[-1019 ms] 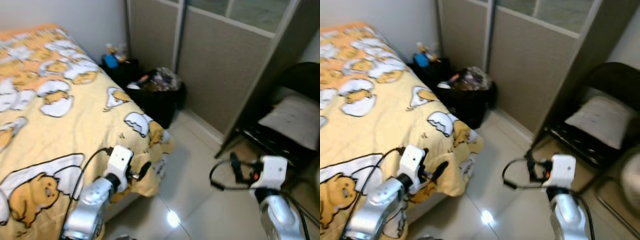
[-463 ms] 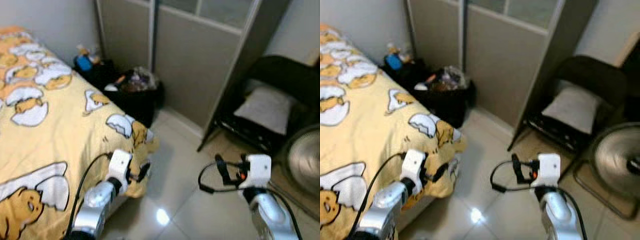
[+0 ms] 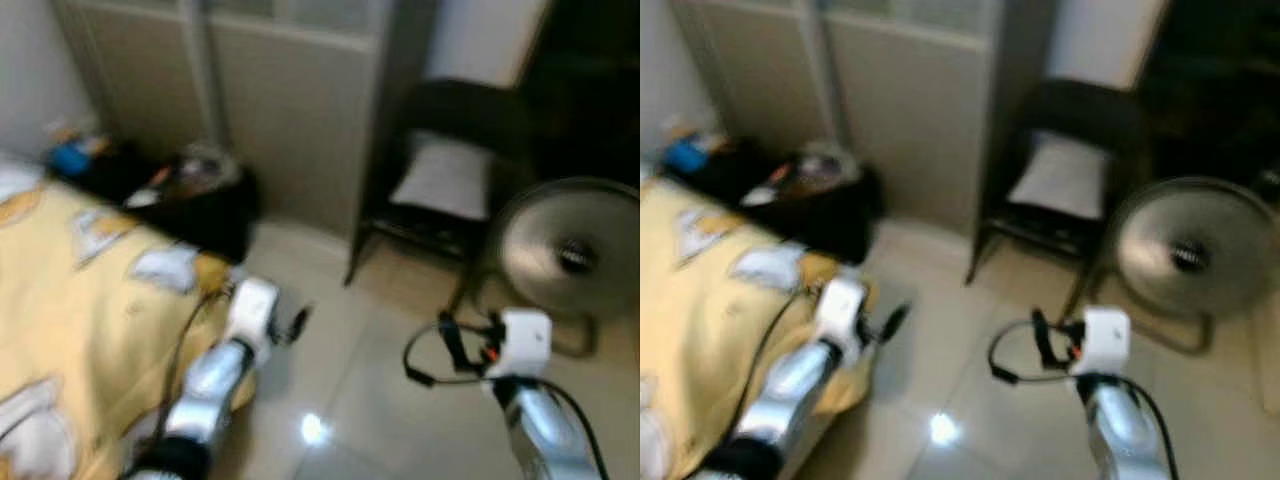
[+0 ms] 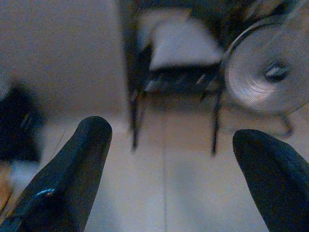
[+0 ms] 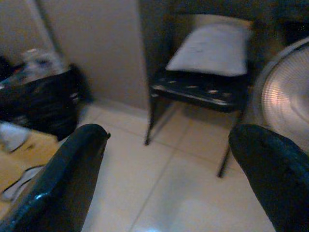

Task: Clean up the room

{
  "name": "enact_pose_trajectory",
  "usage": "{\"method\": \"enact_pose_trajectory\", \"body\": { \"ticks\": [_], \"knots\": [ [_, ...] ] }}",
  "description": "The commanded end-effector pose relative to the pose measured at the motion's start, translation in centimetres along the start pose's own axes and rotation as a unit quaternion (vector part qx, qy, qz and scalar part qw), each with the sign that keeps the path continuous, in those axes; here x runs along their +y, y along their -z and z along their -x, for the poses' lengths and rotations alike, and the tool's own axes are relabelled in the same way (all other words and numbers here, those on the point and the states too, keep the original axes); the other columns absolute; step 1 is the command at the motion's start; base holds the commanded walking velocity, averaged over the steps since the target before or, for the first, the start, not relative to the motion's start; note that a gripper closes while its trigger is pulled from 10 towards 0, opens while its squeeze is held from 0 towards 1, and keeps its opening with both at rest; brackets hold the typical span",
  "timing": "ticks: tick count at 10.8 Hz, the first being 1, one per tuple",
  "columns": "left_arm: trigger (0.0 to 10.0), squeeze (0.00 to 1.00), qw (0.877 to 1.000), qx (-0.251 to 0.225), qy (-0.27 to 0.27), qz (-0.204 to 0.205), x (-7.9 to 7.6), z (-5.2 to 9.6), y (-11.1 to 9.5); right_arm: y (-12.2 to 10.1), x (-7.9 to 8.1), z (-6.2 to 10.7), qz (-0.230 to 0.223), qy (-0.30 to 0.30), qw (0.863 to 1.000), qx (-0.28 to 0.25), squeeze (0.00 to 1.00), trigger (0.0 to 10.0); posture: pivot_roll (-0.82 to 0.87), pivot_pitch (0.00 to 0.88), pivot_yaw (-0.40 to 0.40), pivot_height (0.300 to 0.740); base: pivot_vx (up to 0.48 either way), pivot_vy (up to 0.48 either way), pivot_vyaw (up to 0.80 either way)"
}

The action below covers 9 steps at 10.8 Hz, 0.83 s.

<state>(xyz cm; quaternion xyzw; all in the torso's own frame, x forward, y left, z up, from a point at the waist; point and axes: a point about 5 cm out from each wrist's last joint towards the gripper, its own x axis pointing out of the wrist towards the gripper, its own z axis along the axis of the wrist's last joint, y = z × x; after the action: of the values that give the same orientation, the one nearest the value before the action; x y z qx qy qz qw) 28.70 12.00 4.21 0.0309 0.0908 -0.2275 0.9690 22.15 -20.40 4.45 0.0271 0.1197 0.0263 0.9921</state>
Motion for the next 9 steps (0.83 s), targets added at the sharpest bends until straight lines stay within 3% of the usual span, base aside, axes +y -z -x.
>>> {"method": "enact_pose_trajectory", "body": {
  "ticks": [1,5,6,8,9],
  "knots": [
    [10.0,0.0,1.0,-0.005,-0.004,-0.006,0.2,-0.1,-0.7,-0.1,0.3,0.0,-0.004,-0.002,1.0,-0.004,0.0,10.0,-0.19,0.0,0.011,0.74,0.0,-0.431,-0.8],
    [10.0,0.0,1.0,-0.014,-0.013,0.0,-1.2,-0.3,-2.4,0.2,-0.2,-0.1,-0.003,0.008,1.0,0.0,0.0,10.0,-0.19,0.0,0.008,0.74,0.293,-0.375,-0.8],
    [10.0,0.0,0.995,-0.013,-0.081,0.054,0.3,-0.5,-2.2,-0.1,-0.2,0.0,-0.003,0.013,1.0,-0.019,0.0,10.0,-0.19,0.0,0.008,0.74,0.461,0.0,-0.6],
    [10.0,0.0,0.978,0.012,-0.18,0.104,3.1,-0.2,-1.2,-0.1,-0.4,0.5,-0.014,0.032,0.999,-0.033,0.0,10.0,-0.19,0.0,0.005,0.74,0.0,0.0,0.0],
    [10.0,0.0,0.981,0.022,-0.184,0.059,3.4,0.0,-1.5,0.1,-0.1,1.5,-0.017,0.036,0.998,-0.038,0.0,10.0,-0.2,0.0,0.01,0.74,0.0,0.0,0.0]
  ]
}}
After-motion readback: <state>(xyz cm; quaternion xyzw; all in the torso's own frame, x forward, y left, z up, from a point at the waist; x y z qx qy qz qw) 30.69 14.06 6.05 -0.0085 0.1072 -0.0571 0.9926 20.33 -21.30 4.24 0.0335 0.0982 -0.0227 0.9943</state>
